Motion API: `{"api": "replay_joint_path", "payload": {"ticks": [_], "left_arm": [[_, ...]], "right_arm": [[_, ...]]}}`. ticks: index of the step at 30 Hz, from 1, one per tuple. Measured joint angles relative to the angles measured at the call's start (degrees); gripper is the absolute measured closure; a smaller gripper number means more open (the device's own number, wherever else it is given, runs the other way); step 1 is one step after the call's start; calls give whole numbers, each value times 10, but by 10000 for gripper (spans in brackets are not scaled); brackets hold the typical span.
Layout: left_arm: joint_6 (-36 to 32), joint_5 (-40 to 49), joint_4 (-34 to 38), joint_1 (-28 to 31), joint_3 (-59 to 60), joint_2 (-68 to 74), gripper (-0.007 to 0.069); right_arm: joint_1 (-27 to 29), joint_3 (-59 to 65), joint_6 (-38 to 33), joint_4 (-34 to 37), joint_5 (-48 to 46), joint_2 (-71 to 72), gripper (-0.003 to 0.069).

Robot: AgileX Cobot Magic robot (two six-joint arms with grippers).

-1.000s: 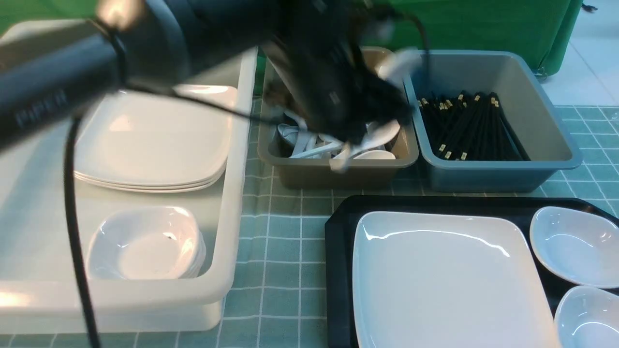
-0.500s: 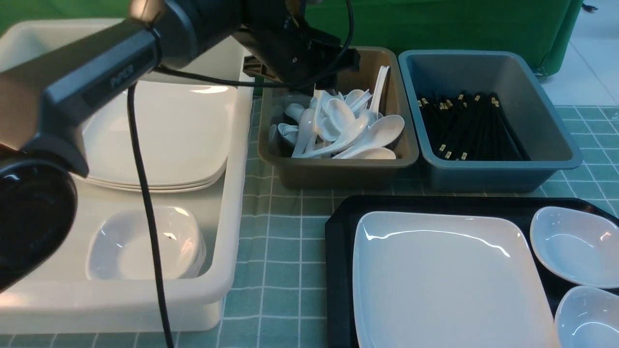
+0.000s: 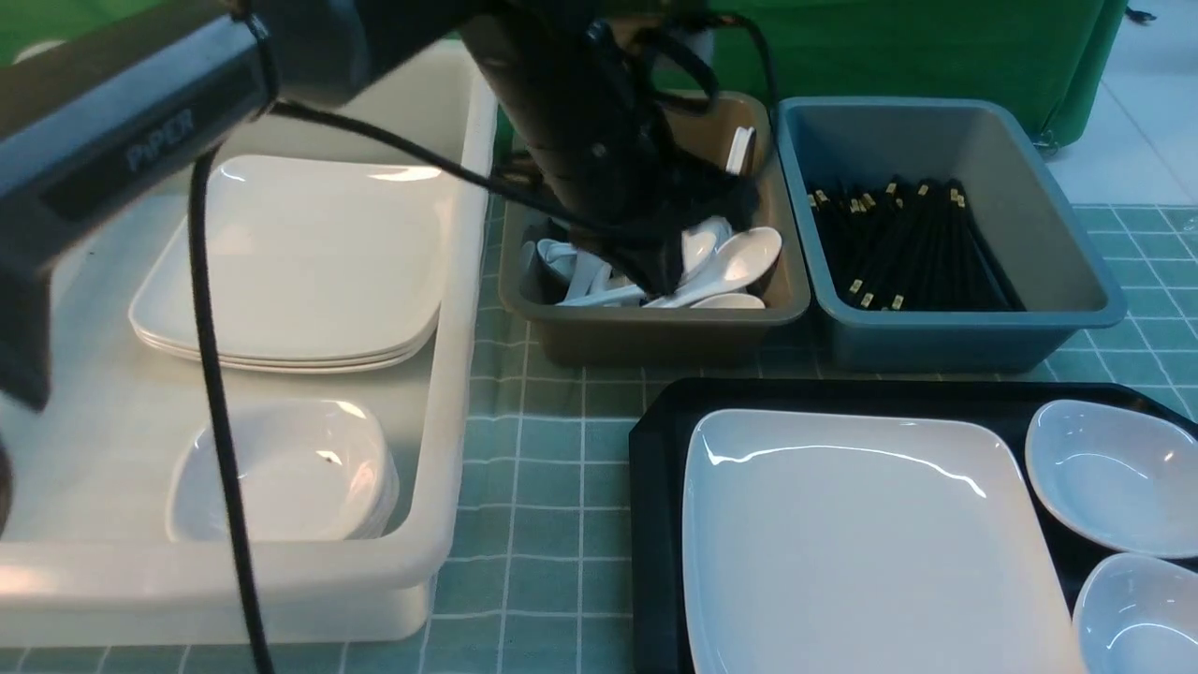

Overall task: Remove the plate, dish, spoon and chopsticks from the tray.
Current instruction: Use the right arm to grab a small plate from the dinner plate

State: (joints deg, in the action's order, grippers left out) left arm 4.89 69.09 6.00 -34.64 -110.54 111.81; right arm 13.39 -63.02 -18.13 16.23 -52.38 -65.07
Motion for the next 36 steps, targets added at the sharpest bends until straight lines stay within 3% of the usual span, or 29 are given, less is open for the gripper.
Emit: {"api": "replay_joint_path", "payload": {"ticks": [4,8,15,18,22,26,28,29,30,32,36], "left_arm": [[55,3,-29,-68,94,-15,617],[86,-36,-48,-97,142,0,585],[56,-69,-13,-100,149,-2,533],[51,-68,-16,-100,149,-16,530],[47,-42,-40,-100,149,-64,530],[47,-32,-56,-100,154,-114,530],[47,-37,-64,-100,184,-162,530],[47,-38,-65,-100,190,-169,530],[52,-40,-68,-100,211,-188,530],[63,-47,-72,-95,260,-225,530],[75,-76,-60,-62,331,-278,530]], "right_arm": [[0,0,-1,0,0,0,589],[0,0,-3,1,-1,0,589],[-6,9,-9,-1,-43,0,589],[-28,27,-21,-3,-47,0,589],[-110,99,-34,-29,-52,0,573],[-178,161,-5,-102,-50,0,477],[-228,210,31,-181,-22,0,310],[-231,210,33,-184,-19,0,298],[-250,232,38,-201,8,0,220],[-276,261,41,-212,56,0,132],[-303,301,42,-230,118,-24,99]]}}
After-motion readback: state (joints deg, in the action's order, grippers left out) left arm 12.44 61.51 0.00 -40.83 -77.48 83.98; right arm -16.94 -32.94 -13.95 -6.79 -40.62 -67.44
